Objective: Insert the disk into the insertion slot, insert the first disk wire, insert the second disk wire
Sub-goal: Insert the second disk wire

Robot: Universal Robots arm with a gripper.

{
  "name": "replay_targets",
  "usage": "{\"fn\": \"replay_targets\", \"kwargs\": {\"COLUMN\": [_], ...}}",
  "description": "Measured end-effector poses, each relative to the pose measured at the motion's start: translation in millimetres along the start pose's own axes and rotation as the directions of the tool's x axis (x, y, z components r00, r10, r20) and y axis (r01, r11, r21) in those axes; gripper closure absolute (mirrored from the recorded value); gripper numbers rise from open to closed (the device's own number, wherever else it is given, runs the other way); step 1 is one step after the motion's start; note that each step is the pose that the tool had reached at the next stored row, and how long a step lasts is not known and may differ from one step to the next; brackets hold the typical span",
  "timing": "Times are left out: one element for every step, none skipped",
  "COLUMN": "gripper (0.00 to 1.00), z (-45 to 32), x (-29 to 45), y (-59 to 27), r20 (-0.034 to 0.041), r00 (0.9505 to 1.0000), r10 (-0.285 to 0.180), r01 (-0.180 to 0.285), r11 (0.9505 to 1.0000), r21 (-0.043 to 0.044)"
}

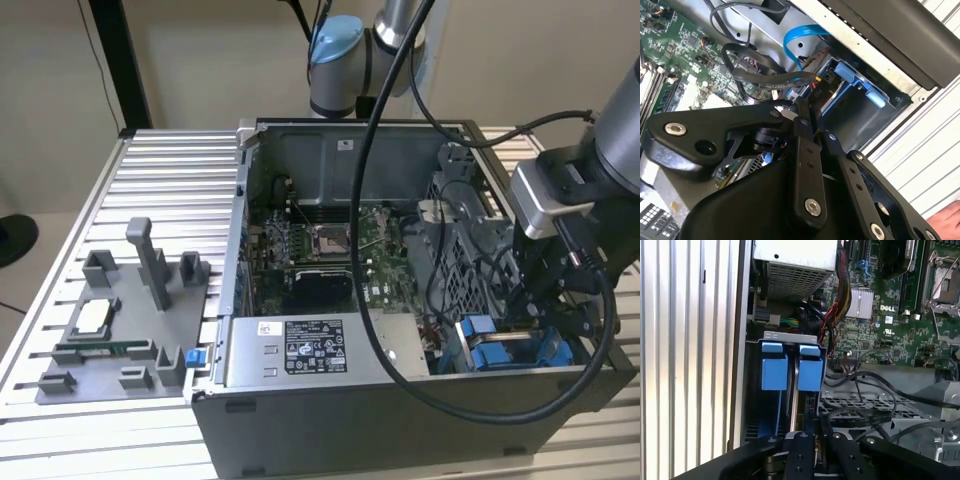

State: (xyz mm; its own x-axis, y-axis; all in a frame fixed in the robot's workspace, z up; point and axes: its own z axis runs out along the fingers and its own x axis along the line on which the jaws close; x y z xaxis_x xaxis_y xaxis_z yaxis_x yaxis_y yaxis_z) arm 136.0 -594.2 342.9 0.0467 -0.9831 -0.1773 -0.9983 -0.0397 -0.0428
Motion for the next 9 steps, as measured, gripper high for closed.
{"fn": "replay_targets", "kwargs": {"gripper": [1.0,1.0,1.0,1.0,1.0,1.0,1.0,1.0,1.0], "z": [0.0,0.1,0.2,0.3,0.5,0.7,1.0,1.3,1.7], "x": [0.1,0.2,0.3,0.4,0.4,0.5,0.5,0.6,0.7], "y": [0.0,0.1,0.1,0.1,0.1,0.1,0.2,0.2,0.2], "r20": [-0.0004,-0.0006,-0.0009,-0.0014,-0.0019,-0.0026,-0.0036,-0.0048,-0.0058], "r00": [1.0,0.9999,0.9999,0.9998,0.9998,0.9997,0.9997,0.9996,0.9996], "r10": [0.006,0.011,0.016,0.019,0.022,0.024,0.026,0.027,0.027], "r01": [-0.006,-0.011,-0.016,-0.019,-0.022,-0.024,-0.026,-0.027,-0.027], "r11": [1.0,0.9999,0.9999,0.9998,0.9997,0.9997,0.9997,0.9996,0.9996], "r21": [0.001,0.002,0.0028,0.0035,0.0039,0.0043,0.0046,0.0048,0.0049]}}
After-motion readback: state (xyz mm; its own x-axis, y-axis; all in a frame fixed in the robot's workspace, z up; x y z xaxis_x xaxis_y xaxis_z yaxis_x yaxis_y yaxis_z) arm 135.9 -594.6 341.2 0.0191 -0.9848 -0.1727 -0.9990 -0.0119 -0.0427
